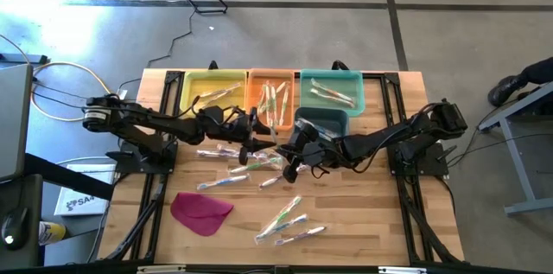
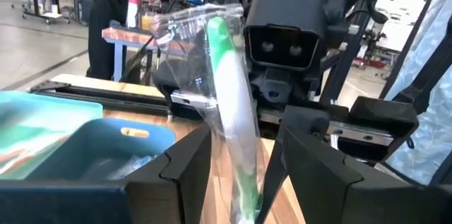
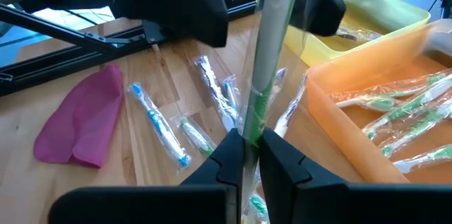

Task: Pick & Place Toothbrushes
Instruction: Put the green toothbrush into the orange bin

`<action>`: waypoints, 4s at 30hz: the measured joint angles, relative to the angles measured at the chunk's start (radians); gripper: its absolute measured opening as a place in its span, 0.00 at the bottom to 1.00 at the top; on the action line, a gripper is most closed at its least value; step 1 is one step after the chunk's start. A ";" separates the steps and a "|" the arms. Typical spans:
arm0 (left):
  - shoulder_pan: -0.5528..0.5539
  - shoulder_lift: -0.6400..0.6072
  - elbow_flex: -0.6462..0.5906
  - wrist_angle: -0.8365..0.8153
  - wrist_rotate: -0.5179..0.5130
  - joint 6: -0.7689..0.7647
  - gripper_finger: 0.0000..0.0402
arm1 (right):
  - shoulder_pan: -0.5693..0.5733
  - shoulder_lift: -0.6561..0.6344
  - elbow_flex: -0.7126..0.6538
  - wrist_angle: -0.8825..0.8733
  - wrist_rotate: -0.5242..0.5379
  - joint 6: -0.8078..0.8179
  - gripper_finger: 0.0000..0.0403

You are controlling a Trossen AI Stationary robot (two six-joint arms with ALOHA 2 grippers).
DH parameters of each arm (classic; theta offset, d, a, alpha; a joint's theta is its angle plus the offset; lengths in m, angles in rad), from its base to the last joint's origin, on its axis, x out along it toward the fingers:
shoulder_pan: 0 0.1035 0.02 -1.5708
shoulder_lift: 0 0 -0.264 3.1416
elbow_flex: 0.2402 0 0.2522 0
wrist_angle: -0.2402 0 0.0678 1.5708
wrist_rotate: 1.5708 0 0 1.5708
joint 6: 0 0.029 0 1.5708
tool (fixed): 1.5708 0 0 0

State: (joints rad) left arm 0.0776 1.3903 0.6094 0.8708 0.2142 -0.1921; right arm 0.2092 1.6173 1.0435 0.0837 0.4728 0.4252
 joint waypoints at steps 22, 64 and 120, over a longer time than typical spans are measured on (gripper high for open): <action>0.000 0.000 0.000 0.025 -0.003 -0.023 0.42 | 0.000 0.000 0.000 -0.002 0.000 -0.003 0.05; 0.000 0.000 0.000 0.016 -0.019 -0.048 0.08 | 0.000 0.001 0.000 -0.004 -0.030 0.000 0.24; 0.592 0.001 0.293 -0.660 0.121 -0.089 0.08 | 0.201 -0.124 0.000 -0.384 -0.058 0.183 0.30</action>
State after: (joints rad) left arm 0.6697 1.3909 0.9028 0.2108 0.3353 -0.2813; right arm 0.4099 1.4937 1.0431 -0.3000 0.4145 0.6079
